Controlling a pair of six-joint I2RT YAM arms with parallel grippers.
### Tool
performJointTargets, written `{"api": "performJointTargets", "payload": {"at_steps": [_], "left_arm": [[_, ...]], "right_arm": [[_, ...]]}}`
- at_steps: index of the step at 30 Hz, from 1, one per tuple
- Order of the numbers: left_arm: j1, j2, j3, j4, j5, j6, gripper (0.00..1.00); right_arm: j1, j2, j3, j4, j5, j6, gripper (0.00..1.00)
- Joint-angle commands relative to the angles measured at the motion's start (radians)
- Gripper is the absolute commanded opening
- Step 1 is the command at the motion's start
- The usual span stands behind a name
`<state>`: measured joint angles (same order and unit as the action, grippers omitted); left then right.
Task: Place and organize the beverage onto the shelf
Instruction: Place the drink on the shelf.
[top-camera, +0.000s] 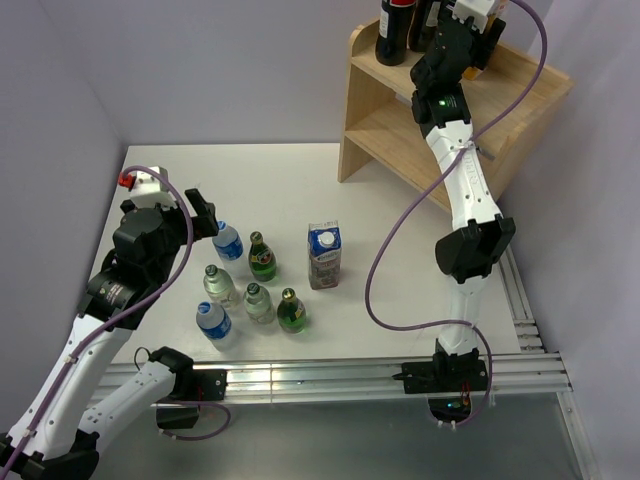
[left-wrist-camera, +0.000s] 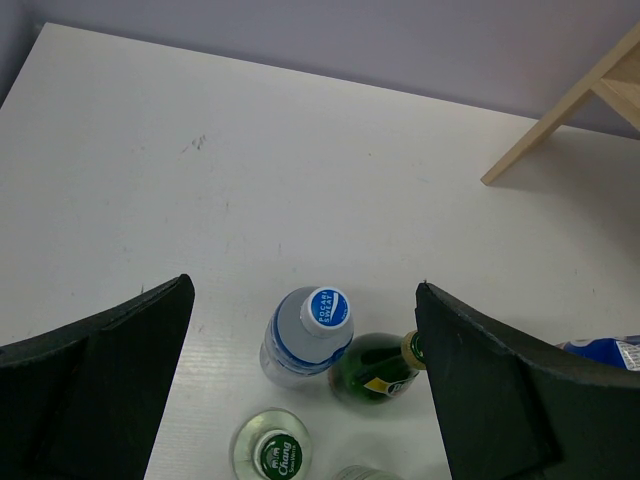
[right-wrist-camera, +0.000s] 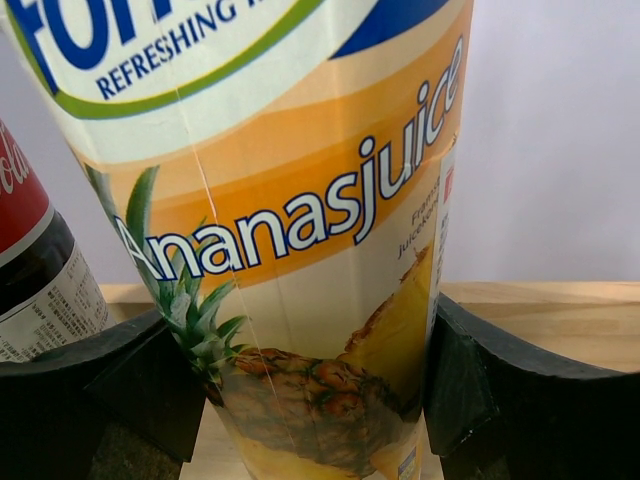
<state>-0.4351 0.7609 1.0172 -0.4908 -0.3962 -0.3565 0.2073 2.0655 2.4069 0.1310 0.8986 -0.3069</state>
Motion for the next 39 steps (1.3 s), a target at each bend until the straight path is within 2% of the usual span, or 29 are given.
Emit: {"api": "performJointTargets", "payload": {"at_steps": [1, 5, 8, 15, 20, 31, 39], "left_arm": [[0.004, -0.009, 0.000, 0.034, 0.017, 0.005, 1.00], [0.004, -0.009, 0.000, 0.034, 0.019, 0.005, 0.99], [0.006, -0.008, 0.000, 0.034, 0.019, 0.005, 1.00], [0.006, -0.003, 0.001, 0.031, 0.017, 0.004, 1.00], [0.007, -0.006, 0.000, 0.032, 0.026, 0.001, 1.00], [0.015, 0.003, 0.000, 0.034, 0.049, 0.002, 1.00], [0.016, -0.003, 0.000, 0.035, 0.063, 0.002, 0.99]], "right_arm": [[0.006, 0.071, -0.023, -0.077, -0.017, 0.032, 0.58], [0.007, 0.038, -0.064, -0.077, -0.039, 0.048, 0.74], [0.007, 0.013, -0.071, -0.103, -0.064, 0.066, 0.80], [0.007, -0.042, -0.060, -0.175, -0.105, 0.109, 0.86], [0.007, -0.071, -0.051, -0.214, -0.133, 0.129, 0.96], [0.009, -0.122, -0.071, -0.283, -0.213, 0.193, 1.00], [0.017, -0.203, -0.175, -0.286, -0.285, 0.219, 1.00]]}}
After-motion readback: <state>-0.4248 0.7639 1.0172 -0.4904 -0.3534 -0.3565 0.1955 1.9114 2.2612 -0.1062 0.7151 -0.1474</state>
